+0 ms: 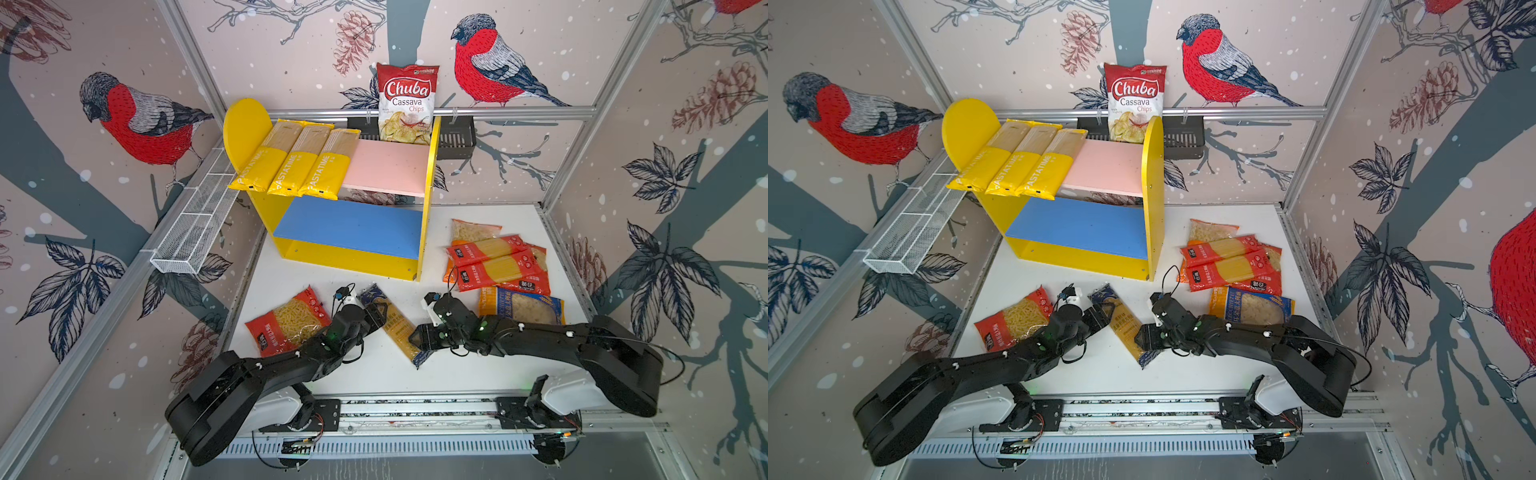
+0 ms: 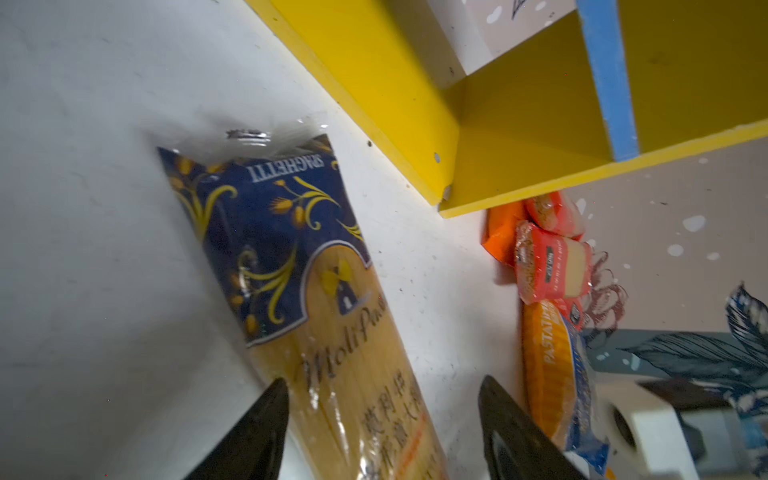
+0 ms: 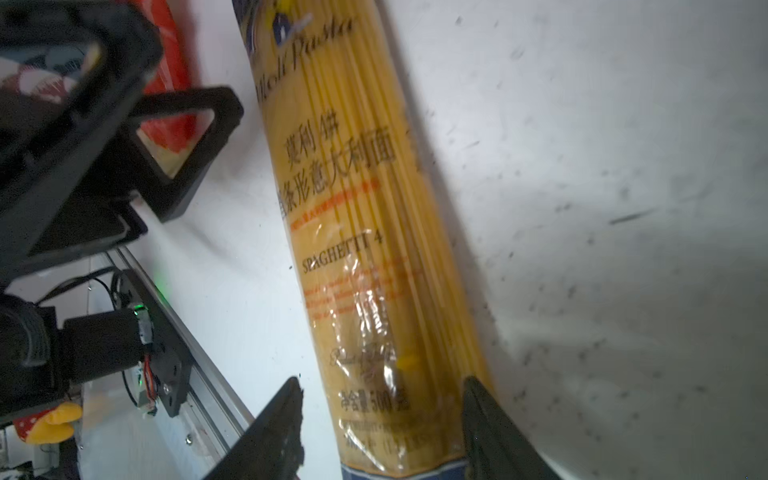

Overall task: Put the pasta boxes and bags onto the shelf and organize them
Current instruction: 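Drag the blue-labelled spaghetti pack out of the pile toward the left gripper, then grasp the pack's near end with the left gripper while the right holds its far end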

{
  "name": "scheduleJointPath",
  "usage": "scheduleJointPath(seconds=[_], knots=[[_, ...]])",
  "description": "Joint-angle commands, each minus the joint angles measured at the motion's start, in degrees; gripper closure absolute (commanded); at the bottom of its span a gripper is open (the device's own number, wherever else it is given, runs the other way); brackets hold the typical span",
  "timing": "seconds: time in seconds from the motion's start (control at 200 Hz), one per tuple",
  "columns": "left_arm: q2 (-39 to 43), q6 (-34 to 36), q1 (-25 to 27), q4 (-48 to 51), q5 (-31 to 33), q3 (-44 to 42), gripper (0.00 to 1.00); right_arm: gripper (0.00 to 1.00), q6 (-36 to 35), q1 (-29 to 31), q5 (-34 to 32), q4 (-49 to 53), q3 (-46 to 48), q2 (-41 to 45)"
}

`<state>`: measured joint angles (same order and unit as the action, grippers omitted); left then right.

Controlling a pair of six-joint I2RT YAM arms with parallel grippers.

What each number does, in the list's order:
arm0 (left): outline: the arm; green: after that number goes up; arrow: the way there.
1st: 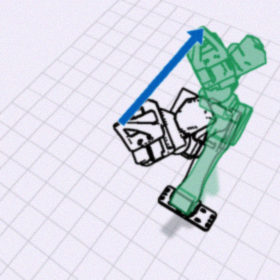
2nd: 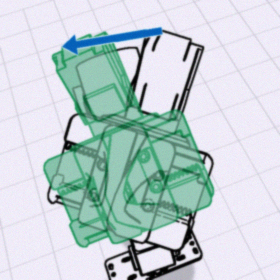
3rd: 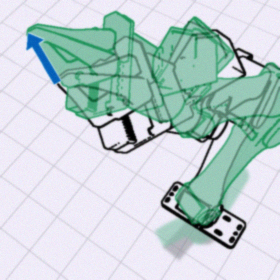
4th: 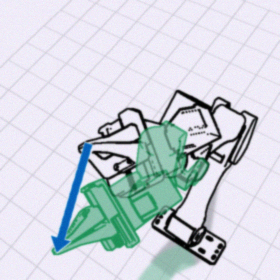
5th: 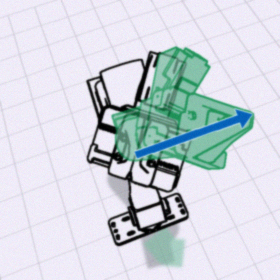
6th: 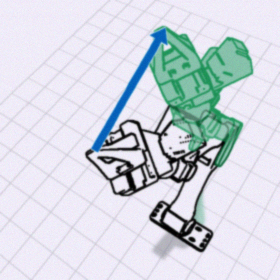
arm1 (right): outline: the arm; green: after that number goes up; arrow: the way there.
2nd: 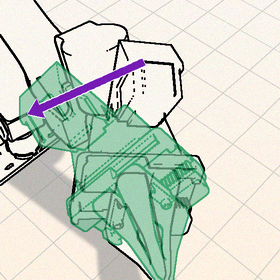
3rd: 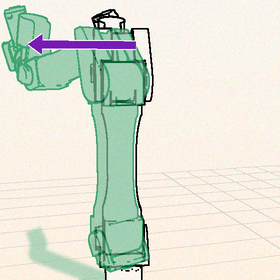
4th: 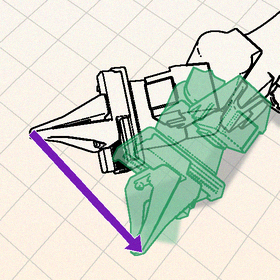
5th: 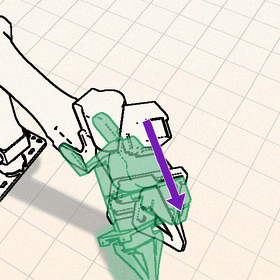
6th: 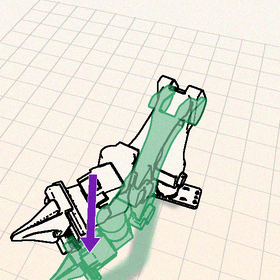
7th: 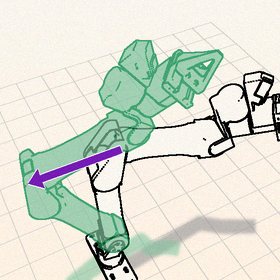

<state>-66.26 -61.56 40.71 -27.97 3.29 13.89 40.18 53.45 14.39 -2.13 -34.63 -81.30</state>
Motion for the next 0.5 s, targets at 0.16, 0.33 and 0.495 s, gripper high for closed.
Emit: scheduleJointPath(seconds=[0.16, 0.33, 0.495], knots=[[2.8, -6.5, 5.0, 1.6, -2.5, -4.2, 0.29, 0.37, -10.8, -8.3, 7.2, 3.1, -5.0, -5.3], [-0.1, -9.6, 8.5, -2.7, -2.0, -5.1, 0.31, 0.40, -10.8, -9.1, 11.0, -1.2, -7.0, -11.0], [-2.8, -10.7, 8.5, -6.1, -1.7, -6.4, 0.36, 0.43, -8.6, -8.6, 15.8, -6.4, -7.0, -16.0]])
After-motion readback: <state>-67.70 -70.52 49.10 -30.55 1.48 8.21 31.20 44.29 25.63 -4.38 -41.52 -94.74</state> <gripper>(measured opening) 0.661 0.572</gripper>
